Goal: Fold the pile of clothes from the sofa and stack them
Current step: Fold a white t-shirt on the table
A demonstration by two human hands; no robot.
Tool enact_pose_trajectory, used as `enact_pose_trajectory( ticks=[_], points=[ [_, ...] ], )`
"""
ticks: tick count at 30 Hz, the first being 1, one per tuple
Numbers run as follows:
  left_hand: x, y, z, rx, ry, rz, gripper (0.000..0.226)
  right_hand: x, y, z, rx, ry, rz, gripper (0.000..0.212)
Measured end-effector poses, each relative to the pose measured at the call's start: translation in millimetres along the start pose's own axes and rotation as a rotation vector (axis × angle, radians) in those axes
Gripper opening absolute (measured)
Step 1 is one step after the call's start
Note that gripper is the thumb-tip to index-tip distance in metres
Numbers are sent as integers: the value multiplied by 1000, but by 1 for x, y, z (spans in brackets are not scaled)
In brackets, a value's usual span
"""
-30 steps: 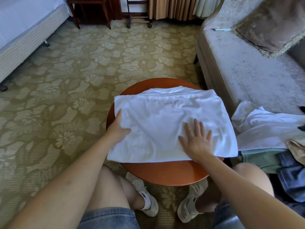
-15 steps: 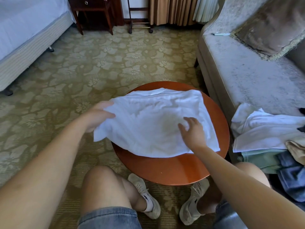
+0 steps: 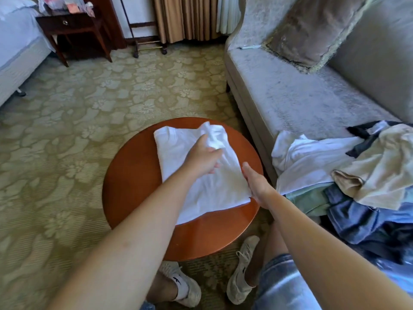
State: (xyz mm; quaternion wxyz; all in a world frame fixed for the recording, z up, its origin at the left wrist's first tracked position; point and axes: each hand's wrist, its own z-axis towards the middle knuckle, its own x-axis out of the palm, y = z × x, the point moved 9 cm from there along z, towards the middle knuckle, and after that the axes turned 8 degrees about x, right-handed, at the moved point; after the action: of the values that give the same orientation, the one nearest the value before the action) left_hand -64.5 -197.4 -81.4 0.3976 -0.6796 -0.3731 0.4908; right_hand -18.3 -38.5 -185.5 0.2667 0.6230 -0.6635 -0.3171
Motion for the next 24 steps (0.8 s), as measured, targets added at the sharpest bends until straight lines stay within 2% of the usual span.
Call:
enact_pose_trajectory(
  ticks=[2,5,7,9,10,12,15,18,20,22,24],
  points=[
    [-4,37,-3,-28,-60,295,63,2,5,-2,-65,-2,-143,47],
    [-1,103,-21,-119,25,713,67,1,9,7,-109,-94,-399,45],
    [2,129,-32,-107,59,852,69,1,18,5,-177,-255,-654,43],
    [1,139,-34,-52,55,910,69,17,39,-11,-449,-398,-832,35],
    [0,140,-34,-26,53,926,70,36,49,-20,-604,-374,-875,33],
    [-4,140,-33,36,73,968,71,82,55,-25,-786,-194,-1004,33],
    [-20,140,-32,155,155,1046,73,125,52,-1,-724,-19,-1272,46],
    [-70,154,-25,152,150,1135,81,122,58,27,-515,-78,-1480,50],
    [-123,164,-17,60,9,1154,84,115,69,25,-525,-220,-1521,42],
    [-171,168,-14,-63,-198,1100,85,105,81,19,-540,-375,-1414,35],
    [-195,173,-16,-189,-339,943,86,89,87,21,-460,-487,-1252,39]
  ],
)
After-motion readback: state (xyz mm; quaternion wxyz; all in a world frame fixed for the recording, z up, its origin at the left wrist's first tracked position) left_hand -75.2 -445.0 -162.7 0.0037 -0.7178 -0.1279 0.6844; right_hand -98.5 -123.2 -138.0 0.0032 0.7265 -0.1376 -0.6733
